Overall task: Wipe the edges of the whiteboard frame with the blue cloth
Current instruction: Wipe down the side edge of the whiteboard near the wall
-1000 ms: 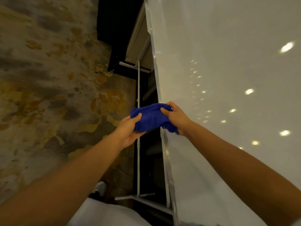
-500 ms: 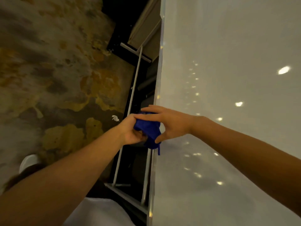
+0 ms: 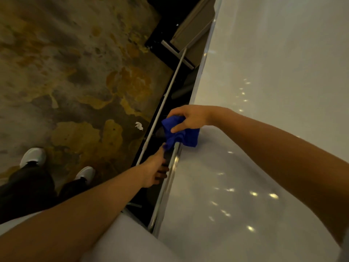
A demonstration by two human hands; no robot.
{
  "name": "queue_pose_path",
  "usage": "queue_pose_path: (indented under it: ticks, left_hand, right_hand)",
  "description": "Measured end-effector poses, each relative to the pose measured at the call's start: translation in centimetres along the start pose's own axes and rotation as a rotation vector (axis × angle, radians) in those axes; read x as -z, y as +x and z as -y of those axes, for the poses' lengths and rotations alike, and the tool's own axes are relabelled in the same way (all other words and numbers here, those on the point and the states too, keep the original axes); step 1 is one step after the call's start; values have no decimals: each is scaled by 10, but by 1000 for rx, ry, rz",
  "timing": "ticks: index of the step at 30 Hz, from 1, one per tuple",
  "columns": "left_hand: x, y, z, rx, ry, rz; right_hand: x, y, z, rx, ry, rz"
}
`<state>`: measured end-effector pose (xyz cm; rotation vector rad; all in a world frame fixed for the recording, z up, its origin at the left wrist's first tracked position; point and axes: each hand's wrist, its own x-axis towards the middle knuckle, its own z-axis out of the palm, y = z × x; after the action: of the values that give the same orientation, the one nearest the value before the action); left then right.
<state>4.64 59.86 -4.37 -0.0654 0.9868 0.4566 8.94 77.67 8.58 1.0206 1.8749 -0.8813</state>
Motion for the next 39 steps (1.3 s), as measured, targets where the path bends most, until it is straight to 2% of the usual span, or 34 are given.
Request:
queue_pose_path:
  ticks: [4, 7, 9, 11, 12, 14, 16, 17, 18, 19, 21, 23, 27, 29, 31, 35, 37, 39]
  left_hand:
    - [-27, -4, 25, 12, -114, 160]
    - [-35, -8, 23, -37, -146, 181]
    - [-34, -9, 13, -104, -126, 158]
    - [-34, -12, 3, -138, -44, 128]
    - [-35, -14, -1, -151, 12, 107]
    - [-36, -16, -5, -206, 108, 72]
    - [-37, -18, -4, -284, 148, 89]
    - [-39, -19, -1, -317, 169, 113]
    - [-40, -17, 3, -333, 197, 130]
    - [-42, -16, 7, -323, 225, 122]
    - [-45, -15, 11, -281, 272, 50]
    - [-44, -13, 13, -294, 279, 7]
    - [-41, -14, 10, -394, 267, 51]
    - [-43, -14, 14, -470, 299, 82]
    - [-47, -13, 19, -516, 362, 36]
    - [-47, -10, 21, -474, 437, -76]
    - [-50, -8, 19, -461, 467, -92]
    - [-57, -9, 20, -439, 466, -98]
  right_hand:
    - [-28, 17, -12, 44, -241, -107]
    - [-36, 19, -19, 154, -736, -216]
    - [-35, 13, -22, 146, -888, -279]
    - [-35, 8, -24, 107, -851, -309]
    - [-34, 5, -23, 98, -746, -297]
    - [-28, -3, -15, 93, -349, -204]
    - [-23, -9, -6, 25, -38, -18]
    - [-22, -10, -3, -12, -55, 51]
    - [-23, -10, 0, -41, -188, 75]
    - [-25, -8, 2, -43, -398, 48]
    - [-32, -3, 9, 47, -844, -126]
    - [-39, 0, 15, 157, -1046, -195]
    - [-67, -12, -2, 47, -1002, -60]
    - [-79, -24, -15, 67, -985, -69]
    - [-71, -31, -24, 102, -940, -58]
    - [-26, -34, -36, -11, -874, -147]
    - [-34, -39, -32, 113, -882, -131]
    - [-52, -44, -28, 245, -862, -13]
